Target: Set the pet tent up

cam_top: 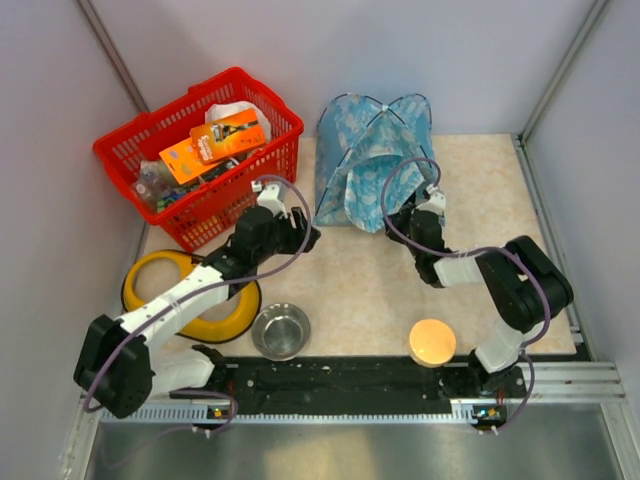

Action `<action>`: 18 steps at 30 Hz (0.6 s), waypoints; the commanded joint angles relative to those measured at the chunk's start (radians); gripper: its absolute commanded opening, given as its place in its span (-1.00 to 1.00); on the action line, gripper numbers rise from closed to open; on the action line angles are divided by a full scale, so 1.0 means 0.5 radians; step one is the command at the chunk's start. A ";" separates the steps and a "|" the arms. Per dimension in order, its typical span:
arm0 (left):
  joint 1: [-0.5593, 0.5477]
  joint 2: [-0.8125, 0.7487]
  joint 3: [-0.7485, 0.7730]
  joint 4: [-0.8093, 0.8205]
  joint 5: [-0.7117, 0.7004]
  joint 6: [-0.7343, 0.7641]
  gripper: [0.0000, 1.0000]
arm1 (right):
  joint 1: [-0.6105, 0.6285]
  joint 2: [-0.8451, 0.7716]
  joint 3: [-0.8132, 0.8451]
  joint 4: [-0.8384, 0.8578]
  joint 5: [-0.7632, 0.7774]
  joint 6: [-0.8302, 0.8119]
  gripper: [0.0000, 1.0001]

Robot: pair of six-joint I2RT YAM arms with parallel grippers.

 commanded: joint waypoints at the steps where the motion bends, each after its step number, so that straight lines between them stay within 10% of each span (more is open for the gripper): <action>1: 0.011 -0.192 -0.035 -0.171 0.002 -0.066 0.28 | 0.022 0.039 0.229 0.164 0.135 0.038 -1.00; 18: 0.008 -0.499 -0.209 -0.356 -0.124 -0.076 0.28 | -0.024 0.223 0.678 -0.275 0.199 0.029 -0.74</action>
